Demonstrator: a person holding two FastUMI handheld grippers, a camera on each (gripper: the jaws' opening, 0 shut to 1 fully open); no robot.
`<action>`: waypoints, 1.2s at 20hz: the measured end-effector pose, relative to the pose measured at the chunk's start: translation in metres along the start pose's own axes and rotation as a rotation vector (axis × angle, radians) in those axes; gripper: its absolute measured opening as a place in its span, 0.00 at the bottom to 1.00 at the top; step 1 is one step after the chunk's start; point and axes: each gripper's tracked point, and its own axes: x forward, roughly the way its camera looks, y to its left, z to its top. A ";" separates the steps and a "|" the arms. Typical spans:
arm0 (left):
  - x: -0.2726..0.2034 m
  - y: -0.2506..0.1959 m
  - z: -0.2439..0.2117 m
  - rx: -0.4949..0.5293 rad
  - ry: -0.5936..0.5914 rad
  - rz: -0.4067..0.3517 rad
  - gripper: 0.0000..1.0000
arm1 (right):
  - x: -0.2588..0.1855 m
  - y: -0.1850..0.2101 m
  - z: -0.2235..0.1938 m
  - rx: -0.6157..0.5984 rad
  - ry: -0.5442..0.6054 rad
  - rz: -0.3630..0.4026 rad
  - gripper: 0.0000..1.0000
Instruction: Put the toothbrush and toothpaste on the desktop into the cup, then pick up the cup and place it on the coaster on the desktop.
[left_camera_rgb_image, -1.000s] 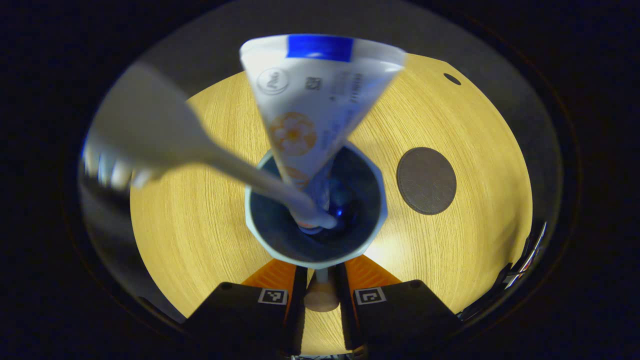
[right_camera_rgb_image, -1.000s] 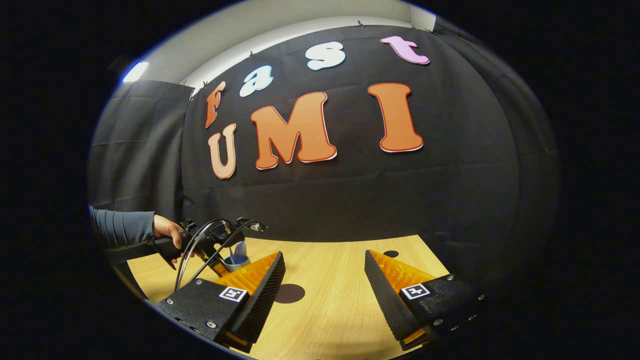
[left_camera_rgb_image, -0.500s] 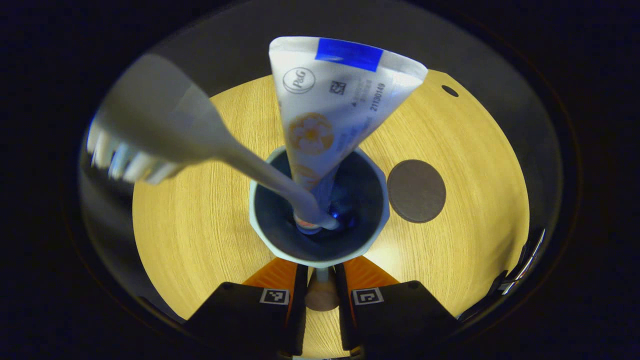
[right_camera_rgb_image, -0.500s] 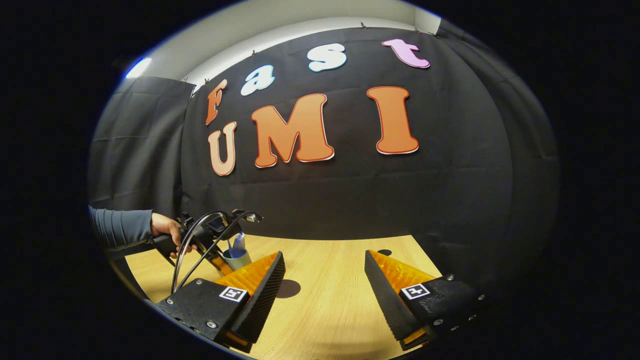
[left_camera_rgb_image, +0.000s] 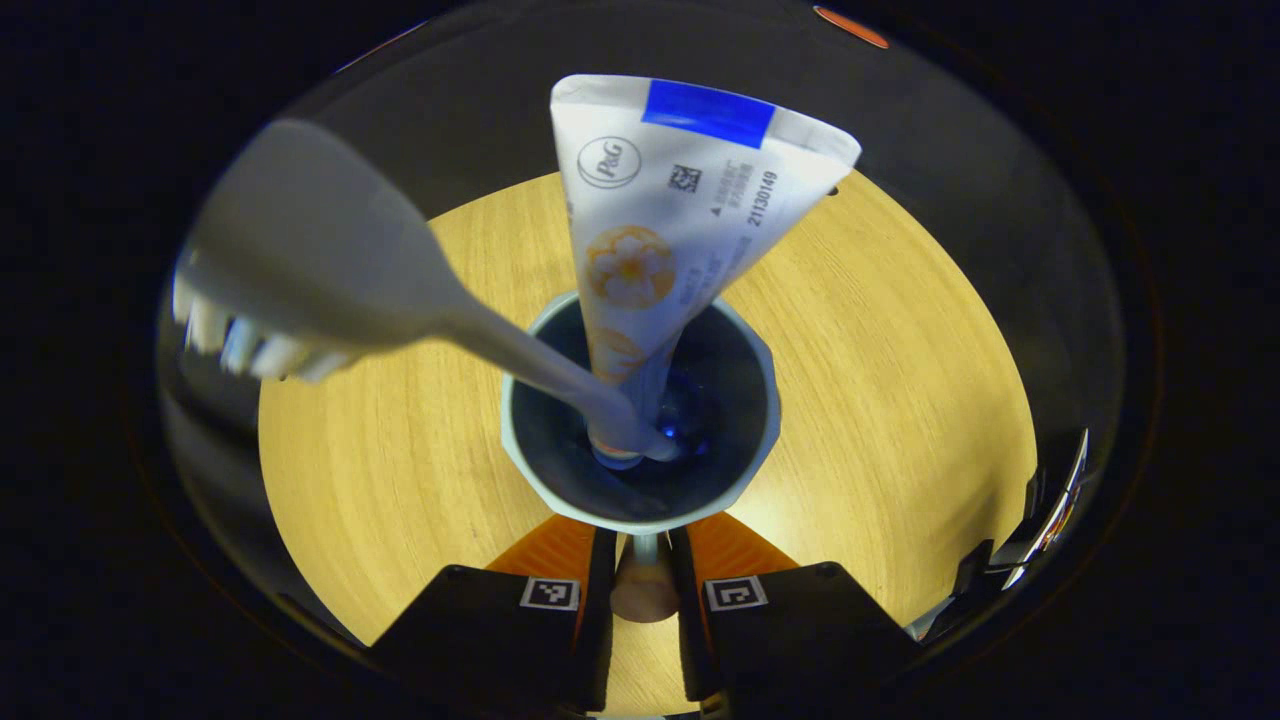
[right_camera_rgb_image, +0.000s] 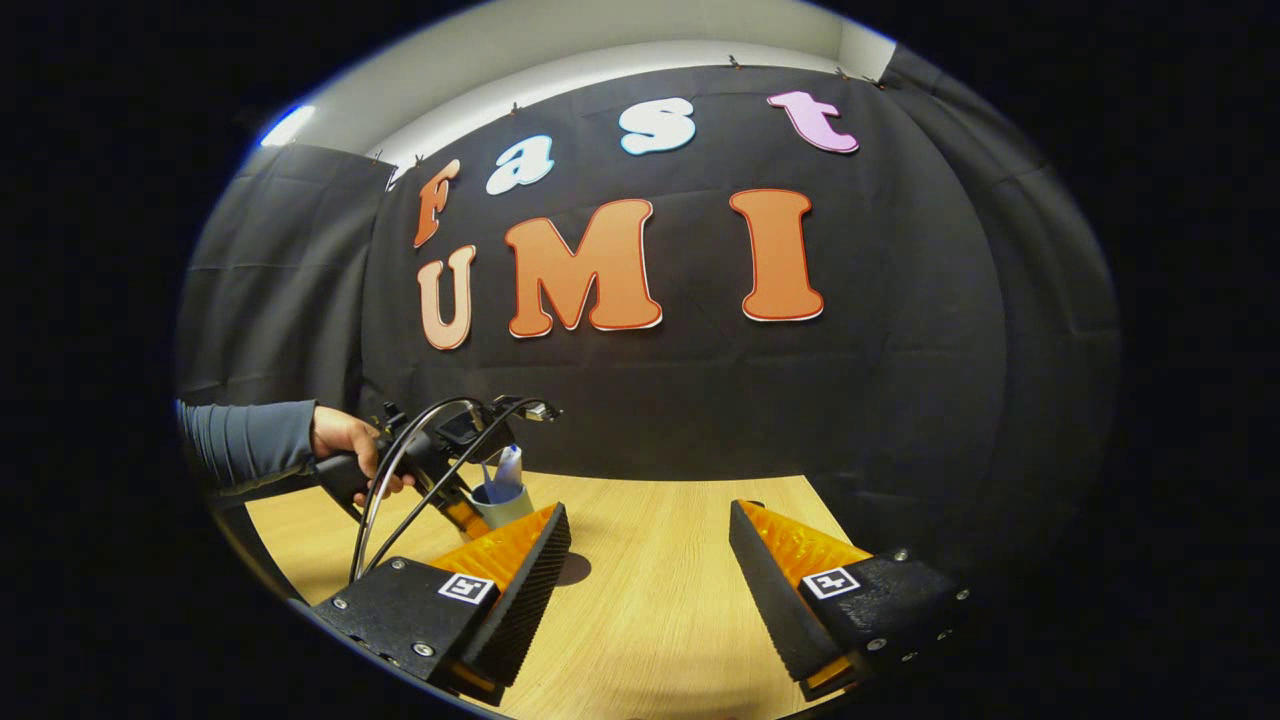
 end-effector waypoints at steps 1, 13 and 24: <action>0.002 -0.001 -0.001 0.002 0.001 -0.007 0.32 | -0.002 0.001 0.000 -0.010 0.002 0.000 1.00; 0.008 -0.005 -0.012 0.004 0.077 -0.034 0.32 | -0.018 0.006 -0.016 -0.029 0.037 0.018 0.96; -0.050 0.002 0.005 0.068 -0.197 -0.027 1.00 | -0.011 0.039 -0.010 -0.003 0.040 0.020 0.96</action>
